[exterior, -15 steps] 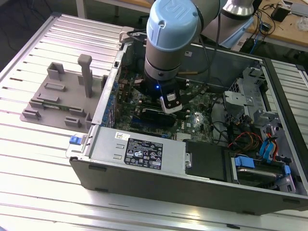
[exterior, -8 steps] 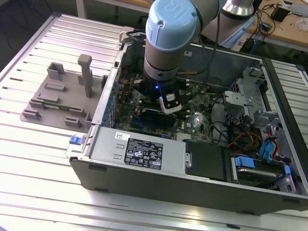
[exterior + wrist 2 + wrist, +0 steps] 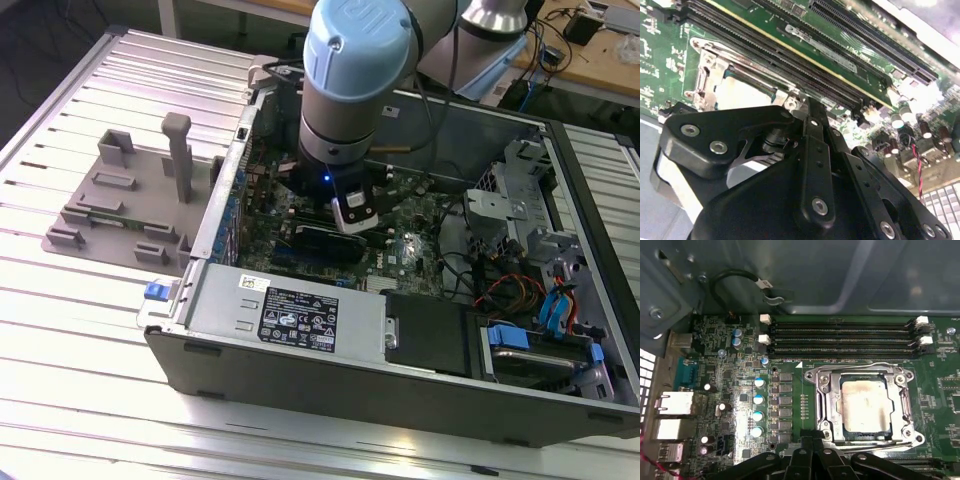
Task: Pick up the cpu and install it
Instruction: 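Install the second cpu locking lever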
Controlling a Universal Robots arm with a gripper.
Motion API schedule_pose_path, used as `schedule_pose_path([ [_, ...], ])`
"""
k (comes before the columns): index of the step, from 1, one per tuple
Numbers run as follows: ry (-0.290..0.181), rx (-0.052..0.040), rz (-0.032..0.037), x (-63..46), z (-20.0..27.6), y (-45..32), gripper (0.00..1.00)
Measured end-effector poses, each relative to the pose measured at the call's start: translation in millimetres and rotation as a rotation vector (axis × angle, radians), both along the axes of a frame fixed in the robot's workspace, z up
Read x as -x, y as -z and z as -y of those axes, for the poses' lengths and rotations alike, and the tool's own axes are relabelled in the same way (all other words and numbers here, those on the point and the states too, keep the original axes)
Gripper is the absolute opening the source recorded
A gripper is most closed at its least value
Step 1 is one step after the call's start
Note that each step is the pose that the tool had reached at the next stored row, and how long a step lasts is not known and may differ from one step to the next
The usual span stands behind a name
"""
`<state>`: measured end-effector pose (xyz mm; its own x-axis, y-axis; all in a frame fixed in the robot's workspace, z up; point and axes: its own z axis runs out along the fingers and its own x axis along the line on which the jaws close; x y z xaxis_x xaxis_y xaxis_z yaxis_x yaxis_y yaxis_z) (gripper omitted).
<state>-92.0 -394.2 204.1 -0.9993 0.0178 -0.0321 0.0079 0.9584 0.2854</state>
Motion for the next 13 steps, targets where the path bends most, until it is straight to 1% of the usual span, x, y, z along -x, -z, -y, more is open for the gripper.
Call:
schedule_pose_path([
  [3,0.000,0.0023,0.0000,0.0,0.0,-9.0,0.11],
  [4,0.000,0.0052,0.0000,0.0,-0.2,-14.6,0.11],
  [5,0.000,0.0078,0.0000,0.0,-0.2,-17.4,0.11],
  [7,0.000,0.0174,0.0000,0.1,-0.3,-23.6,0.11],
  [8,0.001,0.0240,-0.0002,0.0,-0.4,-25.8,0.11],
  [9,0.001,0.0321,-0.0007,0.0,-0.4,-27.2,0.11],
  [10,0.002,0.0425,-0.0022,0.0,-0.4,-27.9,0.11],
  [11,0.004,0.0708,-0.0070,0.0,-0.3,-28.9,0.11],
  [12,0.007,0.0942,-0.0095,-0.5,-0.5,-29.2,0.11],
  [13,0.007,0.0979,-0.0094,-2.1,-0.6,-29.2,0.11],
])
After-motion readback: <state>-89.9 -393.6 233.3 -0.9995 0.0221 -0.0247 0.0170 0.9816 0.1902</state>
